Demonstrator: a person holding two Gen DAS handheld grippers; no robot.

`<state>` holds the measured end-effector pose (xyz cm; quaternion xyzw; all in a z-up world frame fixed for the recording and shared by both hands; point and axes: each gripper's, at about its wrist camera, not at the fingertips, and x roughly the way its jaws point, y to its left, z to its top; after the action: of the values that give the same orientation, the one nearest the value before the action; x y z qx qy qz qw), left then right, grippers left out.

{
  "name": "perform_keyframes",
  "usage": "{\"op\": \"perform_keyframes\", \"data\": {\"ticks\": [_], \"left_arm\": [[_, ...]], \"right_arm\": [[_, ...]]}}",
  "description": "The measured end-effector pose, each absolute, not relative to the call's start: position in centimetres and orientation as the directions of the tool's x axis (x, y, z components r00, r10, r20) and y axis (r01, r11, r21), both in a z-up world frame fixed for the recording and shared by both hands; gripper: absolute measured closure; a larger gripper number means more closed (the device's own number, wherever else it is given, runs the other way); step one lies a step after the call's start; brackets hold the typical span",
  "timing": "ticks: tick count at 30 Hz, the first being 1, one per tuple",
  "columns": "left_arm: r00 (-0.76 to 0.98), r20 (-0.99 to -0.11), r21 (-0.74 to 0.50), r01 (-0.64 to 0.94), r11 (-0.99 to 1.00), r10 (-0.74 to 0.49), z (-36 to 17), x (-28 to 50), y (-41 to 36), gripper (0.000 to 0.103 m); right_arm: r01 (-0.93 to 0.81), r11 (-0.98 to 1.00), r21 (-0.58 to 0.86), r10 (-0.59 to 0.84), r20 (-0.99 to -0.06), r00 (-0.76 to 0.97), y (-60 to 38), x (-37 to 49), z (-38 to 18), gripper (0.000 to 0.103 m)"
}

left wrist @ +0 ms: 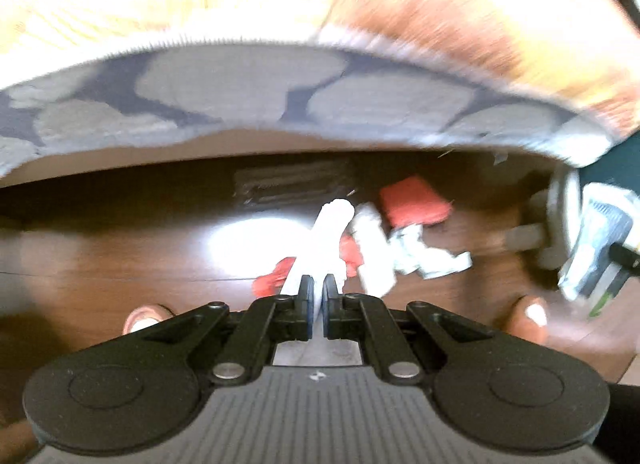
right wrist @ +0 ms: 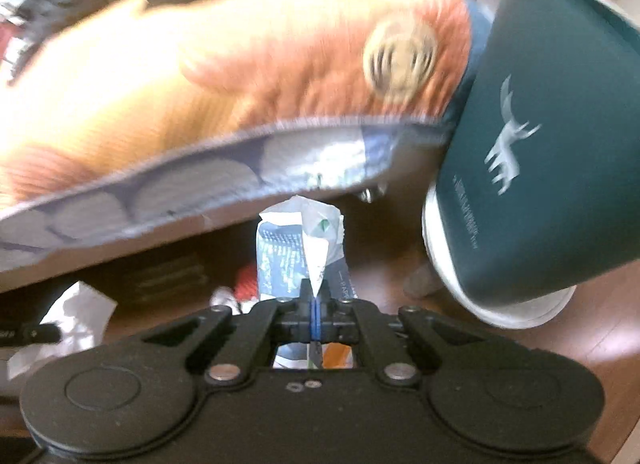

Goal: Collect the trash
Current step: 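Lift both held items out from under the bed toward the wastebasket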

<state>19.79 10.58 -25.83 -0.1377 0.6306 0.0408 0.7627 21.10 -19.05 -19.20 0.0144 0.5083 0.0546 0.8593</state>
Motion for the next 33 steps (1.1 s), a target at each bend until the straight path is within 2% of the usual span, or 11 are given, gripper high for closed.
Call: {"op": "perform_keyframes", "data": {"ticks": [11,19,26,33], "left_arm": [[0.446,-0.878,-0.263,-0.148,0.954,-0.173,-11.5,16.1,5.5,0.099],[0.553,-0.801,-0.295,-0.027,0.955,-0.232,-2.9,16.1,-0.8,0.099],[0.592,-0.75,-0.296,0.099,0.95,-0.295,2.0,18.7,-8.2,0.099],[0.579,-0.732,-0.293,0.209,0.933,-0.359,4.0,22.3,-16.2,0.099]], "right_arm": [[-0.215,0.966,0.141,0.25,-0.708,0.661,-24.0,14.1,-7.0,0.102],[-0.202,0.972,0.117,0.231,-0.611,0.758,-29.6,13.0,-1.1,0.102],[-0.111,0.989,0.094,0.144,-0.563,0.813,-34.9,13.8,1.2,0.102],[-0.012,0.995,0.103,0.069,-0.573,0.817,-39.9,16.1,0.3,0.102]]}}
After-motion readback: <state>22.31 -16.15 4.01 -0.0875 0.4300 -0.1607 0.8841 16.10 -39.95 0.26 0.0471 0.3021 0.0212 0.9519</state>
